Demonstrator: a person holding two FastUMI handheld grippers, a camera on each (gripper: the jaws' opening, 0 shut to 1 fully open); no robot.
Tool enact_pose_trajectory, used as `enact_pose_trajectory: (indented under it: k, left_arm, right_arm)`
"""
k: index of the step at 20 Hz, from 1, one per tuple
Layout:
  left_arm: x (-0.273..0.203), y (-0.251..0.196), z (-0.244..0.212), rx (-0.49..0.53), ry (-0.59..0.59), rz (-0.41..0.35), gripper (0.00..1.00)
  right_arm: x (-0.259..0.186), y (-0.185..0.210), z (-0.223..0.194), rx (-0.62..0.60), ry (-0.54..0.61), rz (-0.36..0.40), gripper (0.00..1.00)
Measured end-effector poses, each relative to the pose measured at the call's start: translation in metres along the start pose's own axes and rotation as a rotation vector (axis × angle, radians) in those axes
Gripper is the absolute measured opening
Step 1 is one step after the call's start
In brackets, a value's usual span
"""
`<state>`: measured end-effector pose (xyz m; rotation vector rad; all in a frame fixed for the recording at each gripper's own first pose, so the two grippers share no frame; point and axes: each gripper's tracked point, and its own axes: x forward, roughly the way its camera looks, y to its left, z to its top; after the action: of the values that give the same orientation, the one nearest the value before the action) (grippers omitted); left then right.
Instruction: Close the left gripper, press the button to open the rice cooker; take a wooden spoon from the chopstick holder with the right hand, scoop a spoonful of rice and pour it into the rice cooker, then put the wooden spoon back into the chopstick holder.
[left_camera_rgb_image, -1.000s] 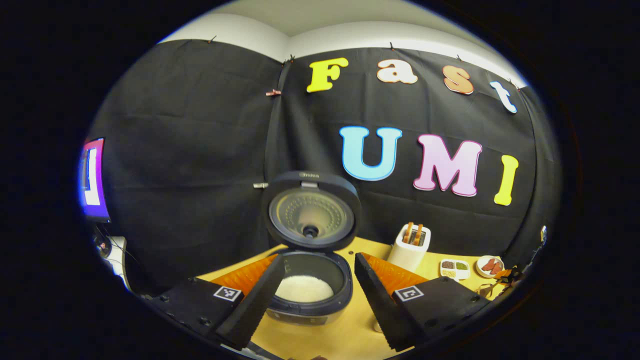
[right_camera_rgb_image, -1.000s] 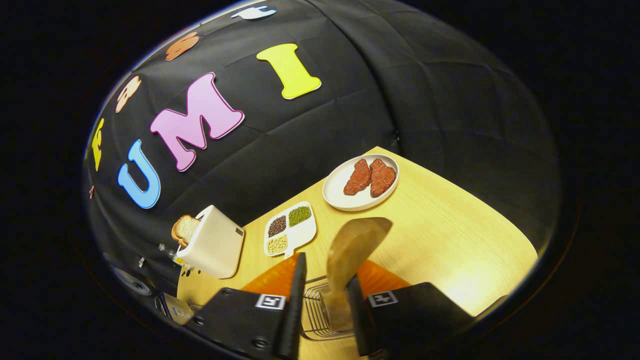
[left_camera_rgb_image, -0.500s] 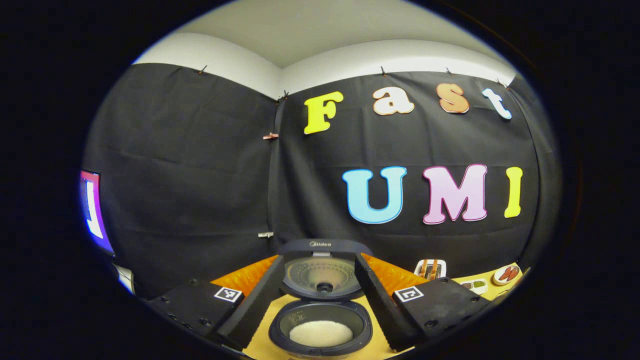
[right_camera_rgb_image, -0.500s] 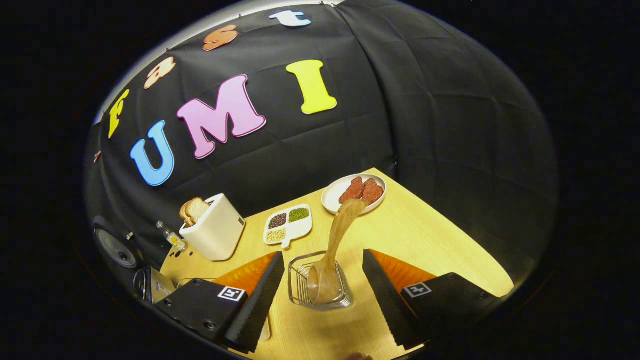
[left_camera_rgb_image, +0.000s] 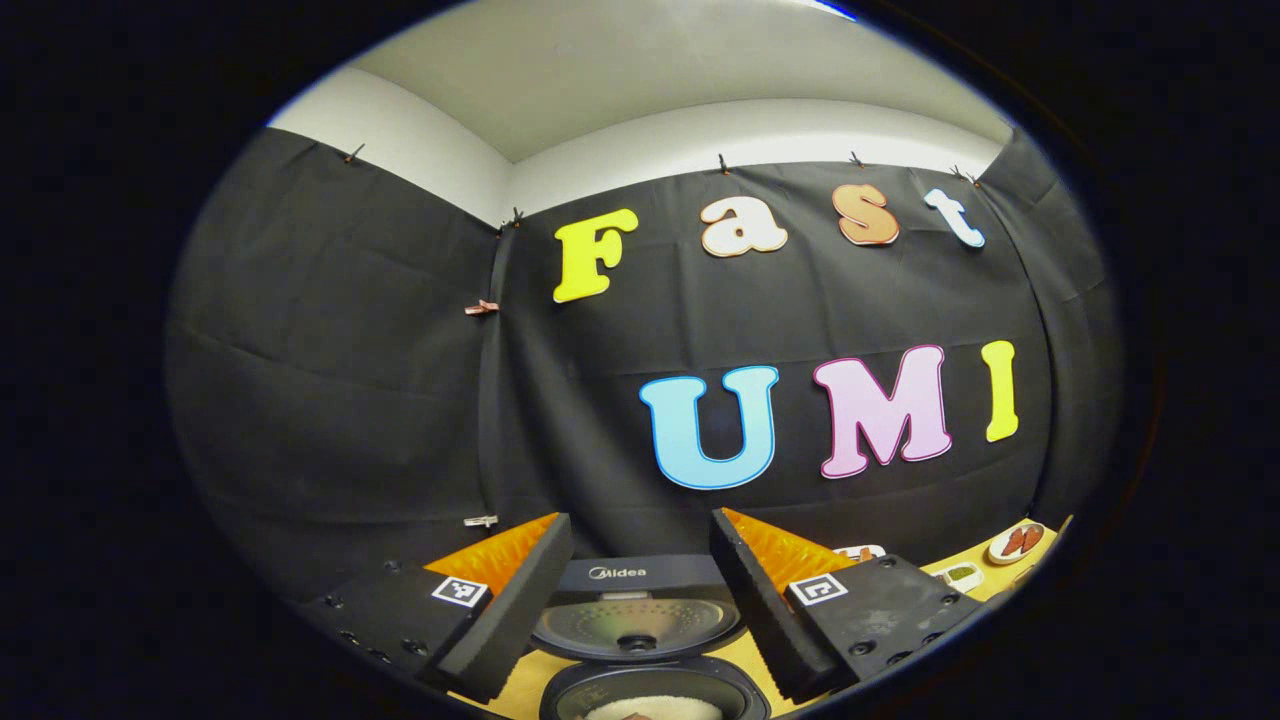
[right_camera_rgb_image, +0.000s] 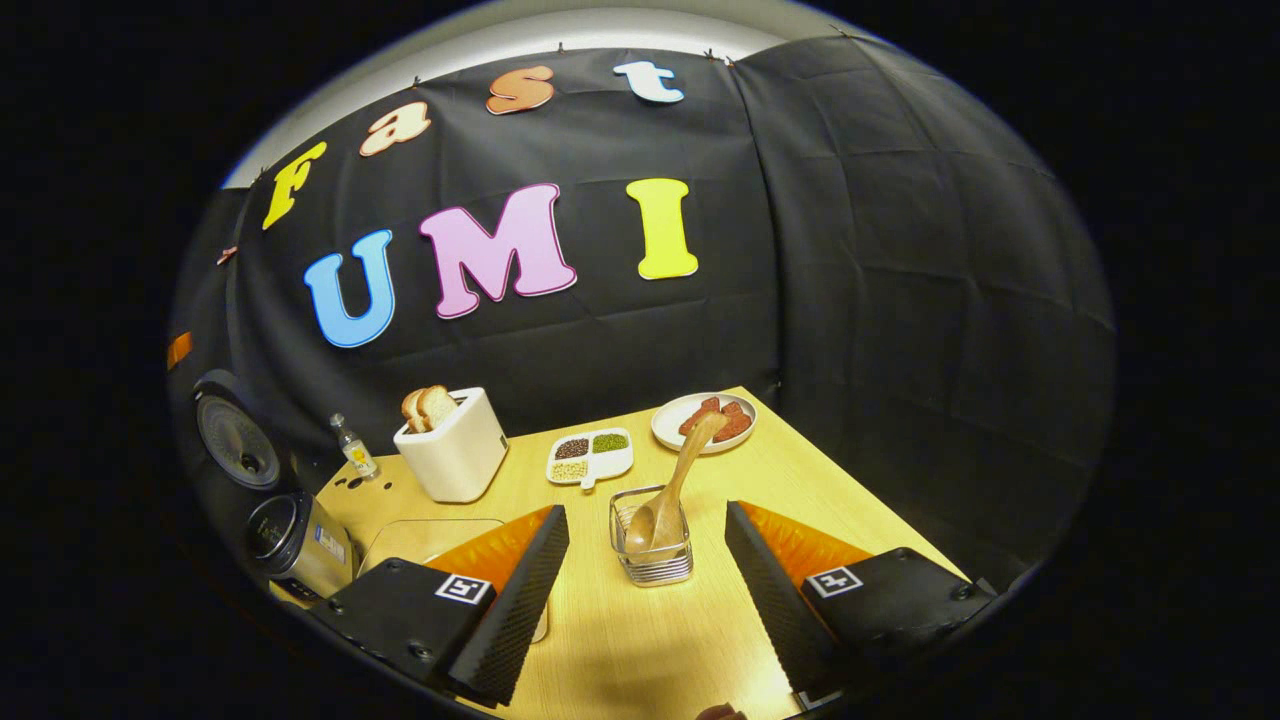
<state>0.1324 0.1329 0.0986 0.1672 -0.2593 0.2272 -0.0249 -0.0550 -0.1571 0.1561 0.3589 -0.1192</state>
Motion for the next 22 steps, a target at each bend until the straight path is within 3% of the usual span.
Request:
enact_pose_trajectory:
  k: [6,9,15,22]
  left_arm:
    - [0.059,0.017,-0.028,0.049,0.041,-0.017,0.95]
    - [0.067,0.019,-0.047,0.051,0.106,-0.006,0.96]
    - [0.024,0.009,-0.066,0.018,0.248,0.044,0.99]
    - [-0.057,-0.008,-0.102,-0.042,0.43,0.031,1.0]
  right_arm:
    - [-0.027,0.018,-0.01,-0.01,-0.013,-0.015,0.98]
    - [-0.035,0.005,-0.014,-0.064,-0.01,-0.053,0.99]
    - [-0.025,0.018,-0.009,-0.007,-0.015,-0.015,0.99]
    - [-0.01,0.046,-0.012,-0.083,0.008,0.067,0.99]
